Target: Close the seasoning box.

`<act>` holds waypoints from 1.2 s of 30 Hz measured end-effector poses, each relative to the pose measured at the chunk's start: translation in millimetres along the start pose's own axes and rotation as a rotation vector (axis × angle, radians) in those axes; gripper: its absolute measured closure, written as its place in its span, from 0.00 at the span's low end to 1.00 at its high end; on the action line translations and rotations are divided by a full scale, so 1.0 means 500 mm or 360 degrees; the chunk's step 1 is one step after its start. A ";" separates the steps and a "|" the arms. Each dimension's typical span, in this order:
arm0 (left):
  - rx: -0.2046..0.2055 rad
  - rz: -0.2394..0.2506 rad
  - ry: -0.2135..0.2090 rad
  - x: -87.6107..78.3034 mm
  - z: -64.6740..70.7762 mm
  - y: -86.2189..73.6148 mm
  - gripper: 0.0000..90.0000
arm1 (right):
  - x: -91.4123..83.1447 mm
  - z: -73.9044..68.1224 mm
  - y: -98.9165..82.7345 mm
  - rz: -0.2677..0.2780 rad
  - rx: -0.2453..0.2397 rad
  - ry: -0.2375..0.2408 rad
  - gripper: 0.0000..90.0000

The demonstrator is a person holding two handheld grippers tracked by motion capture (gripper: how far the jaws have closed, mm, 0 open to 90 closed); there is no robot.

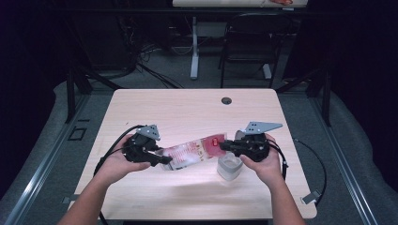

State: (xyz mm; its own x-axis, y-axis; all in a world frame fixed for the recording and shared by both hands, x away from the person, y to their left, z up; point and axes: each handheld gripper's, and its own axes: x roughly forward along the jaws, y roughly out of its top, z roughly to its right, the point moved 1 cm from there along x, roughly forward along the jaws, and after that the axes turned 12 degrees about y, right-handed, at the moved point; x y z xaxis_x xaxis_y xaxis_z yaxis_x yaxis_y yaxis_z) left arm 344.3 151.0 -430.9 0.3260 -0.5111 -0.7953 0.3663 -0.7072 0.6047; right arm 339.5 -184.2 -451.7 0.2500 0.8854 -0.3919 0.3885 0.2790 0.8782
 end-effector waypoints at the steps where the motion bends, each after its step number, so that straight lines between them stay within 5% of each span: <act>1: 0.0001 -0.0011 -0.0003 -0.001 0.000 0.003 0.74 | 0.000 0.001 0.000 0.0002 0.0002 0.0005 0.94; 36: 0.0024 -0.0034 0.0022 -0.026 -0.003 0.052 0.74 | -0.012 0.009 -0.010 -0.0007 0.0018 -0.0037 0.96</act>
State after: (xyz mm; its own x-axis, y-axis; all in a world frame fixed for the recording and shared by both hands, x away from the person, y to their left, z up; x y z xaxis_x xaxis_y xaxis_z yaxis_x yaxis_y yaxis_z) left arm 351.0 140.1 -404.7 0.3306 -0.4891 -0.8072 0.3600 -0.7252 0.5869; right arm 339.7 -192.8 -455.0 0.2690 0.8751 -0.4023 0.3996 0.2787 0.8733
